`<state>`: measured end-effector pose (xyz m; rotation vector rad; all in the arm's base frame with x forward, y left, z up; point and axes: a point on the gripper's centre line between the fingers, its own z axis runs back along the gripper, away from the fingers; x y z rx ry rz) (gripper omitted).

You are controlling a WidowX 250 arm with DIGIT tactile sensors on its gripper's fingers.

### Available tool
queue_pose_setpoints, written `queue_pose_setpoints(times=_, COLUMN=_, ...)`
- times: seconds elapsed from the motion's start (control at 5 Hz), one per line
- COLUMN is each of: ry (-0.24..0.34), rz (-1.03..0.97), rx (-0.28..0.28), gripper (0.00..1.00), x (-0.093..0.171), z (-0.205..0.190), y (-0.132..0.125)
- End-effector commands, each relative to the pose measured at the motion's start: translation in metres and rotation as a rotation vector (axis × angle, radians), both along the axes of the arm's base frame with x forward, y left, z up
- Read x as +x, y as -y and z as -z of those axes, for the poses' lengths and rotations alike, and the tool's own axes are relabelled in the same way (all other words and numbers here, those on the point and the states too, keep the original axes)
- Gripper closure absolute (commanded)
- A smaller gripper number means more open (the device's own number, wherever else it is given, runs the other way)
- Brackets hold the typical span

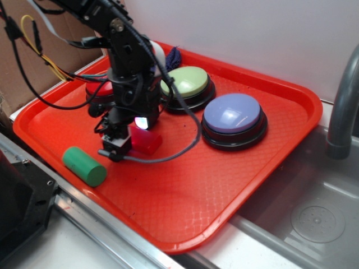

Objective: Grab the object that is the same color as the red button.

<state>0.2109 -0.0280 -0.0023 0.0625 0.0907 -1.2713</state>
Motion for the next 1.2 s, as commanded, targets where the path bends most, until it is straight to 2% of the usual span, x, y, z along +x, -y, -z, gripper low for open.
queue_pose_setpoints(times=0.0, ry=0.007, rz=-0.062, rx=-0.001, gripper=1.0, x=-0.002, z=-0.007, y=-0.002)
queue_pose_setpoints(times=0.2, ry=0.026, rz=-0.312, rx=0.064, gripper=1.0, x=0.005, z=-0.042, y=-0.006)
queue_pose_setpoints(times=0.4, ry=0.026, rz=-0.563, rx=0.02, gripper=1.0, x=0.011, z=-0.08, y=-0.012)
queue_pose_setpoints(times=0.6, ry=0.018, rz=-0.813, rx=0.002, gripper=1.0, x=0.01, z=-0.121, y=-0.019)
queue_pose_setpoints(times=0.8, ry=-0.001, rz=-1.063, rx=-0.064, gripper=1.0, x=0.004, z=-0.165, y=-0.029)
queue_pose_setpoints(times=1.0, ry=0.021, rz=-1.143, rx=-0.108, gripper=1.0, x=0.0, z=-0.192, y=-0.033)
